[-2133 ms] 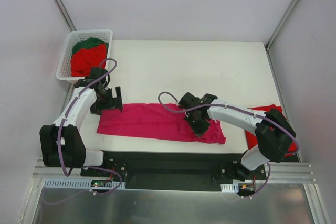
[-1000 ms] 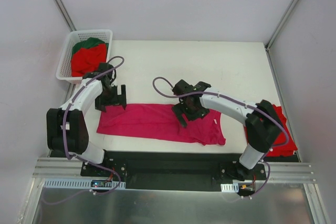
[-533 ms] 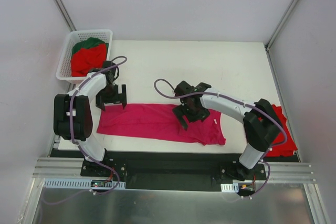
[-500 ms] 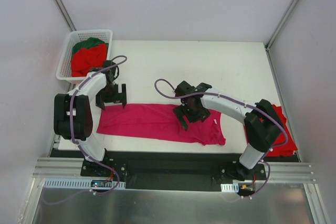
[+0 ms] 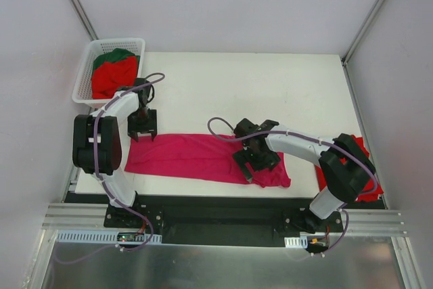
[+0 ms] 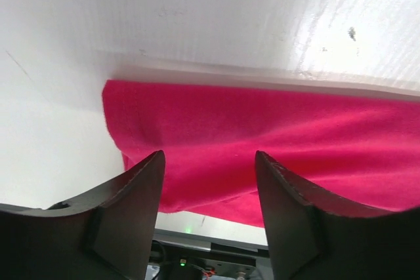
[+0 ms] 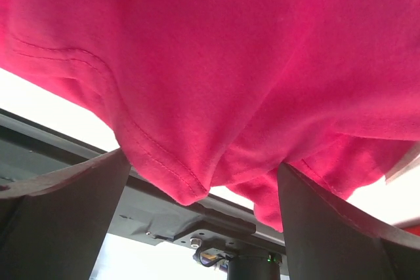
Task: Fold and stack the t-shirts
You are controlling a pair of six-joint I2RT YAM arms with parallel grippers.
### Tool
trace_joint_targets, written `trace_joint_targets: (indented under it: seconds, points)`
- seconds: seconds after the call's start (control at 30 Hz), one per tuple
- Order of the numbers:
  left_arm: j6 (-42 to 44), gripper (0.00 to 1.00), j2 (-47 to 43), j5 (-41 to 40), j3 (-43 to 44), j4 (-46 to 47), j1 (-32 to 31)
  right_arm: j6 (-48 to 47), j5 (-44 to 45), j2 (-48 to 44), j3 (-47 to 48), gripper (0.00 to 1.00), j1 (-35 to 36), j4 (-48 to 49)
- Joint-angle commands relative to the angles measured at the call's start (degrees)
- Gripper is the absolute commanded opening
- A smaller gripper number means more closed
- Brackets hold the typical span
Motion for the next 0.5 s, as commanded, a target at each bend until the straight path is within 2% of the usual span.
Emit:
trace_joint_targets:
  seconds: [0.0,0.23,0.37,0.47]
  points:
    - [1.2,0.55,-0.1,-2.0,-0.2,-0.9,1.3,0.6,-0.2,-2.0,-0.6,0.96,-0.1,1.1]
    - [1.3,0.52,0.4,-5.4,-0.2,-1.0,2.8,0.7,-2.9,-4.0,-1.3,0.96,-0.1,-0.2]
    - [0.8,0.55,0.3,-9.4,-0.3,-1.9,3.3,0.7,-3.6,-4.9,-2.7,0.96,0.0,-0.2]
    - [0.6,0.55,-0.5,-9.2,-0.7,-2.2,4.7,0.7,-3.7,-5.4,-3.5,0.96,0.1,-0.2]
